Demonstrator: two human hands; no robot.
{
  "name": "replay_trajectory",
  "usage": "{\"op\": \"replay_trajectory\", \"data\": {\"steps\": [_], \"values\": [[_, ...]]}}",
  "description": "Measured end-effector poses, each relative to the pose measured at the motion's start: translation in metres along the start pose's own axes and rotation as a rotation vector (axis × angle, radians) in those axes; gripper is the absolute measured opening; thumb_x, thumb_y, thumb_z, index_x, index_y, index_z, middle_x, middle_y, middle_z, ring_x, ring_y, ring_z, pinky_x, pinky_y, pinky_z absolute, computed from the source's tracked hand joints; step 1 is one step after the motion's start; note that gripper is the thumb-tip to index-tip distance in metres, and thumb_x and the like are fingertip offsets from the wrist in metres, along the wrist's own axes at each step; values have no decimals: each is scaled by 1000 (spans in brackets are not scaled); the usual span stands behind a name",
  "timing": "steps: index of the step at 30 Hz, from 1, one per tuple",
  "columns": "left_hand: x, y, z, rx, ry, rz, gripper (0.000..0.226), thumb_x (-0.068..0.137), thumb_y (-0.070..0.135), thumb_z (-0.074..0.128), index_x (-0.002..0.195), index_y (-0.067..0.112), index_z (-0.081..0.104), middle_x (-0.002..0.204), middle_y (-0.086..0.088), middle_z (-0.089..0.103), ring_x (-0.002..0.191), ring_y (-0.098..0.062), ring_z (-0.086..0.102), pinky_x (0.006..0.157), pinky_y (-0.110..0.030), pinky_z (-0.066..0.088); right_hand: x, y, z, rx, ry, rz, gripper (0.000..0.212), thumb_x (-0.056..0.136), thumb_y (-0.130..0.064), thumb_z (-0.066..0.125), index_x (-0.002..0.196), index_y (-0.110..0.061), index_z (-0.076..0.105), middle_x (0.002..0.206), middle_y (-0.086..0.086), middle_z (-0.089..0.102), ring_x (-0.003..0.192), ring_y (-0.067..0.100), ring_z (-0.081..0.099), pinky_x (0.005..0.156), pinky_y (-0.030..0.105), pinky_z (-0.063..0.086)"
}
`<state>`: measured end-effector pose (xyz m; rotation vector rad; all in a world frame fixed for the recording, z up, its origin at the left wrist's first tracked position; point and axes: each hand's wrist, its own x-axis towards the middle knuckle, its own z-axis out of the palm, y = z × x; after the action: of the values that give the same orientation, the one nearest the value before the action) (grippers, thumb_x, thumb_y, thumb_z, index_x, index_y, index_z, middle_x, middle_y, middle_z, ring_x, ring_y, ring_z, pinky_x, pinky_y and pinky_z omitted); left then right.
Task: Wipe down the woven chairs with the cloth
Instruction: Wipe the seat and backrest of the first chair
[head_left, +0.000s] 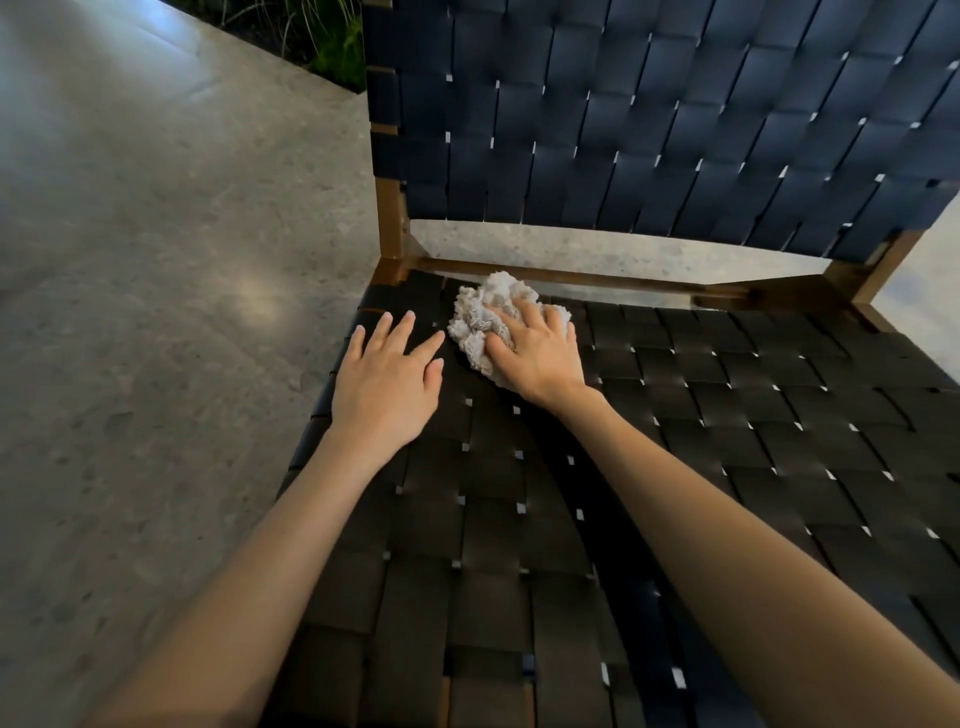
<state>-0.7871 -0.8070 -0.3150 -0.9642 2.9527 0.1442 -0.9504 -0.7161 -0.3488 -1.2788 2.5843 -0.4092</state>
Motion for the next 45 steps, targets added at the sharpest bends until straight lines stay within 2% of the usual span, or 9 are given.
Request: {"op": "replay_trajectory", "data": {"steps": [11,20,26,31,34,40,45], "values": [[-66,19,-19,1,-25,-8,46,102,31,27,148,25,28,158,-5,17,146,-25,8,119,-41,8,-139,-30,-20,58,-36,-94,42,96,-45,41,134,-30,52,148,2,39,132,28,31,108,42,23],[-106,33,-26,38,-112,2,50,102,43,23,150,27,21,159,-4,12,146,-25,5,119,-43,2,-244,-48,-51,16,-73,-124,44,96,-48,40,137,-36,47,140,-2,45,127,21,34,106,38,27],[-110,36,-31,21,-129,13,51,101,44,23,149,26,24,158,-6,14,146,-27,6,119,-45,2,-288,-45,-58,-40,5,-130,44,94,-51,41,134,-36,50,135,-5,49,124,20,37,102,38,30],[-113,41,-32,-4,-104,9,48,102,41,26,148,26,29,157,-5,19,145,-29,9,118,-48,2,-296,-33,-59,-144,70,11,46,91,-56,36,131,-39,52,133,-7,49,121,22,39,99,42,33],[-111,45,-29,-14,-125,23,49,101,44,24,148,28,28,158,-7,16,146,-28,6,117,-51,-2,-292,-21,-58,-174,84,100,49,91,-57,32,135,-41,47,135,-6,46,122,23,36,98,45,31],[-94,58,-17,13,-186,96,54,99,52,20,149,32,19,159,-7,7,146,-27,-1,115,-50,-7,-256,-9,-47,-99,-7,157,55,91,-64,23,144,-48,28,153,-5,29,139,30,22,111,58,18],[-72,64,-8,-2,-188,115,52,100,47,23,150,32,17,159,-5,8,146,-25,0,116,-48,-5,-198,1,-35,-88,-52,202,61,90,-69,21,147,-46,21,158,-1,18,144,36,9,110,66,2]]}}
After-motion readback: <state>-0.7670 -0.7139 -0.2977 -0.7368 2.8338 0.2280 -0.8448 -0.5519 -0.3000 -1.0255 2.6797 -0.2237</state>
